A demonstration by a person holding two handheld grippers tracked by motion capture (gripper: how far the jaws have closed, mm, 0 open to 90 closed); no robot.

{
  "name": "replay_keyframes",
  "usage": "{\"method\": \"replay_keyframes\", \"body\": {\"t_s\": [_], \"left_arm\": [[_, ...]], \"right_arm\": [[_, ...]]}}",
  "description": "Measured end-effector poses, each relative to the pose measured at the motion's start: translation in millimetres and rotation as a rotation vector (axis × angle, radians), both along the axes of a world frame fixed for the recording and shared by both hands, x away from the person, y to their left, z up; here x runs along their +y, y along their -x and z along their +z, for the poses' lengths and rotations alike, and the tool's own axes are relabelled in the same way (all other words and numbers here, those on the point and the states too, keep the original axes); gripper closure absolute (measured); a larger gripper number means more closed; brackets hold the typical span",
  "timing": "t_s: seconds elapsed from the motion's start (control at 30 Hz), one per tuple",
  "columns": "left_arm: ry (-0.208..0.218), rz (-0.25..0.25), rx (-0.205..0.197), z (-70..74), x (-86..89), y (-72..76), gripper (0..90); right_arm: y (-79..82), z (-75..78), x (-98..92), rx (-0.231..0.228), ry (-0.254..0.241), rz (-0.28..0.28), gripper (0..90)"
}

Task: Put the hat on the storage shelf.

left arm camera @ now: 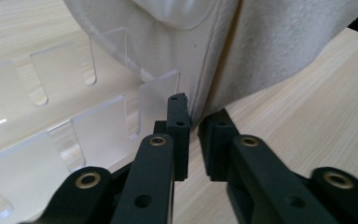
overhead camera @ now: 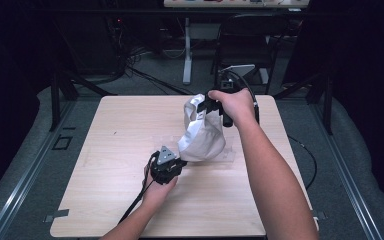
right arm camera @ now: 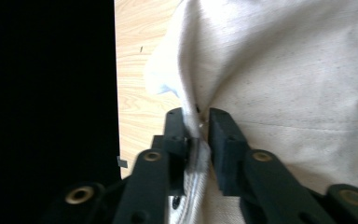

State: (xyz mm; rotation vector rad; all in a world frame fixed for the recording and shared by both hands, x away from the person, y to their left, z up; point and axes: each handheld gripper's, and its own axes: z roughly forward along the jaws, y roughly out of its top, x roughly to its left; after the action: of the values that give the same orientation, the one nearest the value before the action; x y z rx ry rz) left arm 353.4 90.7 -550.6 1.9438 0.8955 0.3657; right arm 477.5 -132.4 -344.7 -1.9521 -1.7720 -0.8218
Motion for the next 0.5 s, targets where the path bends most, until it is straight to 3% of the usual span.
{"method": "replay_keyframes", "body": {"t_s": [0.13, 0.27, 0.37, 0.5], "left_arm": [[-0.007, -0.014, -0.006, 4.3, 5.5, 6.7, 68.4], [-0.025, -0.004, -0.003, 7.7, 20.9, 14.6, 59.2], [-0.048, -0.012, 0.010, 9.6, 36.6, 19.5, 55.5], [-0.058, 0.022, 0.021, 8.4, 55.5, 25.3, 53.7]], "right_arm": [[3.5, 2.5, -11.7, -0.022, -0.007, -0.026, 69.2], [13.1, 3.5, -29.9, -0.043, -0.043, -0.017, 63.0], [25.4, 0.3, -43.8, -0.097, -0.045, -0.013, 61.4], [48.6, -8.7, -58.8, -0.136, -0.050, 0.012, 60.5]]}}
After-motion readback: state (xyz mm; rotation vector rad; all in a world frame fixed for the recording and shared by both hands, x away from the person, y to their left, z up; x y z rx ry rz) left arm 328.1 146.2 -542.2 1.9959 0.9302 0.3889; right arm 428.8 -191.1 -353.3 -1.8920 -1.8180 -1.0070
